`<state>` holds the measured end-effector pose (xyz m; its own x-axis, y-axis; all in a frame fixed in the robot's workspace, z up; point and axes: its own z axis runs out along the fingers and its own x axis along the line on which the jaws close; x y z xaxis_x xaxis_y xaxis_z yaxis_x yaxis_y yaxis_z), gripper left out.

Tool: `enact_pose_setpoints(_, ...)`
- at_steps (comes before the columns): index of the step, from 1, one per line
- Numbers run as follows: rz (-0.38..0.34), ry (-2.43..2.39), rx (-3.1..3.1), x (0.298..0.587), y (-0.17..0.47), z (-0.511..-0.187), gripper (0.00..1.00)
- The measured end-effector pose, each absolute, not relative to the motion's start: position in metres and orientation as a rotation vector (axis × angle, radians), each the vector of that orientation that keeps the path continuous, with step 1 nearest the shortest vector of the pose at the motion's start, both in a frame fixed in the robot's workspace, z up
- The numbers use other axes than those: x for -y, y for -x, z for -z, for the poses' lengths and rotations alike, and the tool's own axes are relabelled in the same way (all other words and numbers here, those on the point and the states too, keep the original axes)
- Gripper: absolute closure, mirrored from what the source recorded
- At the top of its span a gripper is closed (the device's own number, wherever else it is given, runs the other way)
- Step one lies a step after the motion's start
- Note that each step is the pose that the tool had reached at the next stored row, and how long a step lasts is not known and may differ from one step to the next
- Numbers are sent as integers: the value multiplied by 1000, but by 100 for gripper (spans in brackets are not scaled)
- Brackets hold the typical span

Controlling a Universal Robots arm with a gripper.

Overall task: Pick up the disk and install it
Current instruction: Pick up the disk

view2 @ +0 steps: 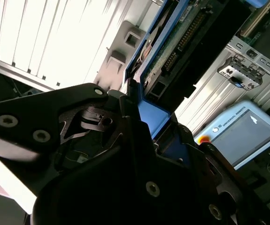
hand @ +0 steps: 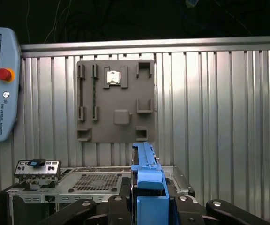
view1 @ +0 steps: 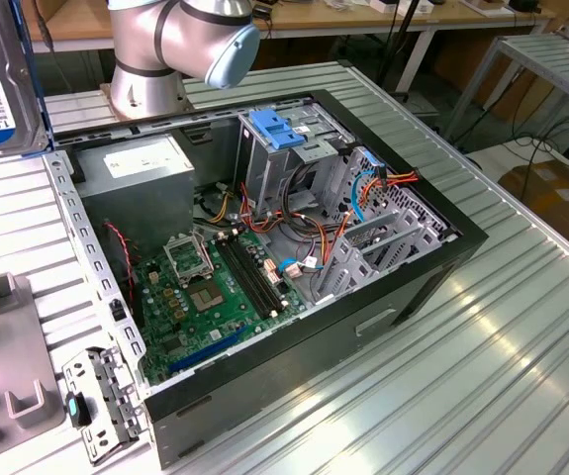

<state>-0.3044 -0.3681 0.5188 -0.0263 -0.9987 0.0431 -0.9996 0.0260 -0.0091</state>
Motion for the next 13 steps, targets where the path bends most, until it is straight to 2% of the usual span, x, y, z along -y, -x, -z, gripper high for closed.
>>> enact_pose_setpoints(13, -57, -2175, 2232, 369, 278, -519, 63)
